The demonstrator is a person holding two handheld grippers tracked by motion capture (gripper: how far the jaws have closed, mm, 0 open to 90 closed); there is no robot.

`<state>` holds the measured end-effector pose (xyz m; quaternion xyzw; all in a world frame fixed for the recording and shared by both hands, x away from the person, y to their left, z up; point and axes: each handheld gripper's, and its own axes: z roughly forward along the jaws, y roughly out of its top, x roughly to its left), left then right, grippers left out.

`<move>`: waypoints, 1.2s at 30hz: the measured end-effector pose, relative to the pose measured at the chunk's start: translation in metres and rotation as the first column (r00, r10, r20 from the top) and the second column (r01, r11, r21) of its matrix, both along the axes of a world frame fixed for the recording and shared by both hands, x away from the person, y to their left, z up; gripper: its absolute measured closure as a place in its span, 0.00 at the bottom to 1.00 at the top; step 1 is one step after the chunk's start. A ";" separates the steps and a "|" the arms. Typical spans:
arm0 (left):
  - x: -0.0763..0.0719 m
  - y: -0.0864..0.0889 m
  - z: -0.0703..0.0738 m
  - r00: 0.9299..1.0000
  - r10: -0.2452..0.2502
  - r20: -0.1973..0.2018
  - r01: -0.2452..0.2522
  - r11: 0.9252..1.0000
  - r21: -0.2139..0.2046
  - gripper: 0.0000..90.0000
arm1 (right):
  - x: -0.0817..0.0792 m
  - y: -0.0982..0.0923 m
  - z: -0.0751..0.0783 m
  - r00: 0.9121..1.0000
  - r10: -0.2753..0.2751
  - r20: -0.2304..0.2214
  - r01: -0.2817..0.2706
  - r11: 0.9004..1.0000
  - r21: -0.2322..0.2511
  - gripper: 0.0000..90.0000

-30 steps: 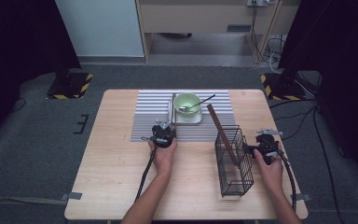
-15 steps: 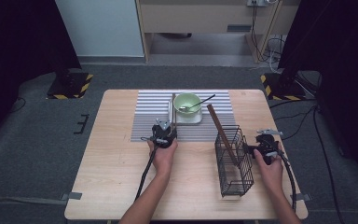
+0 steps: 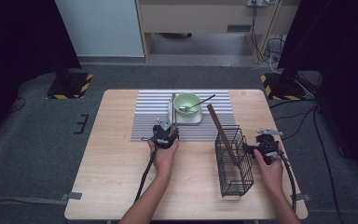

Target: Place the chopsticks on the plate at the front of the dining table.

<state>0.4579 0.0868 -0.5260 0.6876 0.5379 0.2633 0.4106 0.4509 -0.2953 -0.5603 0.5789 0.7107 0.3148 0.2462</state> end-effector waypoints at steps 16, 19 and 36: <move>0.005 -0.007 -0.012 1.000 -0.016 -0.012 0.016 1.000 0.020 0.58 | 0.000 0.000 0.000 1.000 0.000 0.000 0.000 1.000 0.001 0.06; 0.007 -0.007 -0.014 1.000 -0.017 -0.023 0.017 1.000 0.015 0.58 | 0.000 0.000 0.000 1.000 0.000 0.000 0.000 1.000 0.000 0.06; 0.009 -0.008 -0.019 0.998 -0.045 -0.039 0.045 0.999 0.005 0.73 | 0.000 0.000 0.000 1.000 0.000 0.000 0.000 1.000 0.001 0.06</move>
